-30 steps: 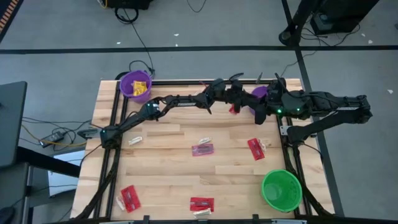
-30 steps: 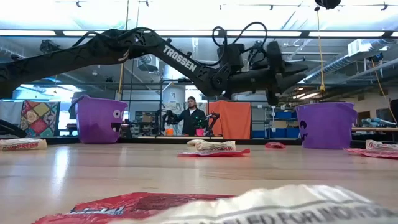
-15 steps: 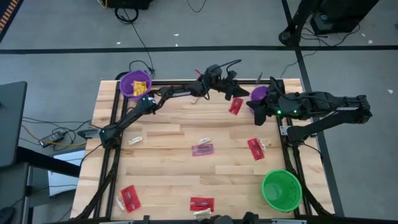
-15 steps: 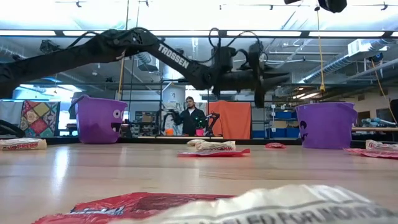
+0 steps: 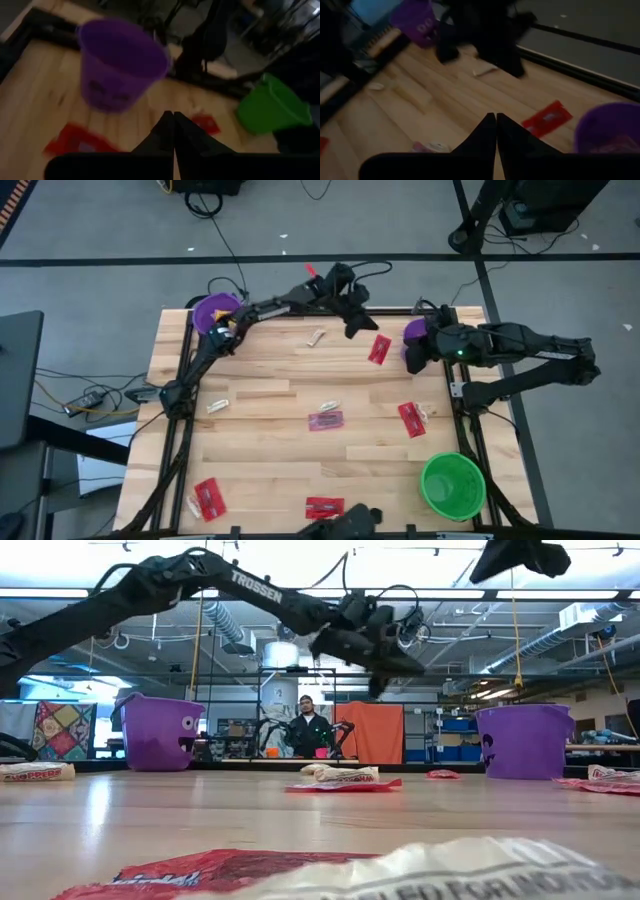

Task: Sort candy by brand, put in halloween buckets
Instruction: Put the red candy into the right purple bucket

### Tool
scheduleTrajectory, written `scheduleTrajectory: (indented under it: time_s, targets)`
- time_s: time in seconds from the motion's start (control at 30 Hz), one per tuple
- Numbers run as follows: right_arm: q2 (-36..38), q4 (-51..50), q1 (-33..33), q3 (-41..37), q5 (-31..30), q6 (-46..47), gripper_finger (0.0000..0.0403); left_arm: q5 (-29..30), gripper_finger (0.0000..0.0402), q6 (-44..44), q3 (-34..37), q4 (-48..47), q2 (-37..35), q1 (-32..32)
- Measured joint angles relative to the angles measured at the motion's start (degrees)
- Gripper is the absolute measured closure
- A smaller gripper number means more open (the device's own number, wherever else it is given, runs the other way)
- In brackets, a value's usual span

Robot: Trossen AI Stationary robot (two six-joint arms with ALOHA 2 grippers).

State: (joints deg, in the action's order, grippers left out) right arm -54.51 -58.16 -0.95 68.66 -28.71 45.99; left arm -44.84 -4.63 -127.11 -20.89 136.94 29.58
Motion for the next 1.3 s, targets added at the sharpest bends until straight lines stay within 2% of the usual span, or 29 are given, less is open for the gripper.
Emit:
scheduleTrajectory:
  time_s: [0.2,0.33,0.53,0.67,0.77,0.93,1.3]
  targets:
    - [-4.04,-1.18,-3.98,0.0,4.68,-5.96,0.0355,0.45,0.0399,9.3,0.0,-17.92,-2.48,2.88]
    - [-7.99,-1.2,-5.49,-0.02,7.82,-7.18,0.0338,0.89,0.04,10.58,0.02,-23.94,-4.59,3.78]
    - [-12.64,-1.76,-5.71,-0.02,7.96,-7.29,0.0317,6.99,0.04,12.23,0.02,-27.5,-10.47,4.98]
    - [-15.28,-1.96,-6.75,-0.04,7.23,-10.0,0.0311,8.37,0.0401,12.31,0.01,-30.65,-13.88,6.44]
    - [-18.09,-1.9,-8.65,-0.3,5.77,-16.08,0.0309,9.65,0.0401,13.38,0.02,-33.73,-16.0,6.91]
    - [-24.09,-1.46,-12.49,-0.33,8.58,-27.93,0.0309,15.47,0.0401,15.11,0.01,-39.44,-19.54,7.07]
    - [-38.21,1.2,-16.34,-0.33,13.45,-42.04,0.0309,20.66,0.0401,11.63,0.04,-37.09,-29.46,6.54]
